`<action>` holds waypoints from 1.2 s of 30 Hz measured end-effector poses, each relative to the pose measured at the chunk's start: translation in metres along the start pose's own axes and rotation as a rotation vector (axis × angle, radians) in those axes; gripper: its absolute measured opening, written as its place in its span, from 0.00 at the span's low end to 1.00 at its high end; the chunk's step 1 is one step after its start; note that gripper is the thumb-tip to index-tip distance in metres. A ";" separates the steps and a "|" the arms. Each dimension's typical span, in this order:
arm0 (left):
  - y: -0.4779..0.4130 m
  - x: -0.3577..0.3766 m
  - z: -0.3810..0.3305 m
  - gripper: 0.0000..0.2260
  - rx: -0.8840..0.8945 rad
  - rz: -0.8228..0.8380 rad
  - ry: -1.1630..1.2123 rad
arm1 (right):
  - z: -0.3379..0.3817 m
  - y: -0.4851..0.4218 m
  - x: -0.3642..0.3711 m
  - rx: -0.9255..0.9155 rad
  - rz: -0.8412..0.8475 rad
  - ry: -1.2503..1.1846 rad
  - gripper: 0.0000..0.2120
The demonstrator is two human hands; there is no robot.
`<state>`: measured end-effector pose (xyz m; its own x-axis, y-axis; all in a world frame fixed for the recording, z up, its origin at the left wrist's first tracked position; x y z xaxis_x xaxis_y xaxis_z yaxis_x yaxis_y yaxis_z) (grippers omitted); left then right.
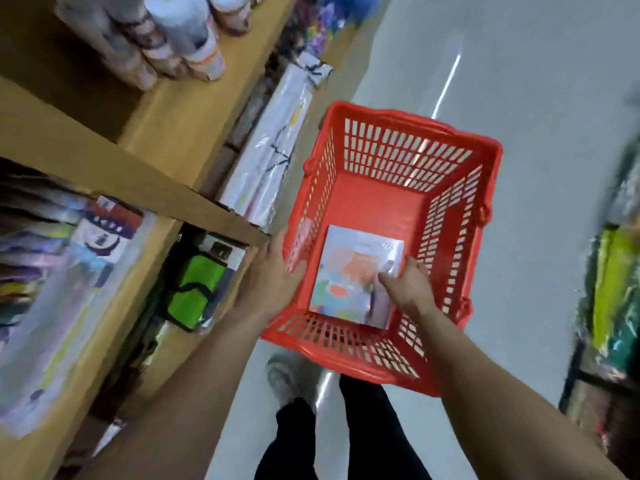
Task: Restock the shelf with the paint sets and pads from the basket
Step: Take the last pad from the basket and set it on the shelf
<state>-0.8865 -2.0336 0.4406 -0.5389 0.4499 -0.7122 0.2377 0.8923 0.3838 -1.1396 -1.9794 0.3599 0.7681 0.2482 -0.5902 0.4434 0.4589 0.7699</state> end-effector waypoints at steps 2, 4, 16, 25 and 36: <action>-0.005 0.013 0.013 0.37 0.023 -0.019 0.084 | -0.009 -0.022 0.025 0.076 0.039 -0.015 0.36; -0.005 0.019 0.021 0.39 0.048 -0.044 0.126 | -0.015 -0.031 0.047 0.118 0.064 -0.035 0.39; -0.004 0.023 0.030 0.40 0.107 -0.083 0.171 | -0.008 -0.028 0.065 0.146 -0.026 -0.323 0.35; 0.000 0.015 0.020 0.41 0.104 -0.044 0.021 | 0.019 0.038 0.035 -0.178 -0.157 -0.264 0.19; 0.065 -0.047 -0.040 0.32 0.026 -0.124 -0.044 | 0.034 0.155 -0.088 -0.407 -0.252 -0.401 0.18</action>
<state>-0.8781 -1.9983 0.5226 -0.5294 0.3370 -0.7786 0.1928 0.9415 0.2764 -1.1231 -1.9595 0.5394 0.8118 -0.2135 -0.5434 0.4826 0.7693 0.4187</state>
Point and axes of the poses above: each hand's wrist, its own y-axis away from the middle knuckle, its own x-axis out of the palm, z = x × y, the point moved 2 cm from there along -y, towards the middle knuckle, and after that the axes turned 11 degrees about x, right-handed, at the moved point
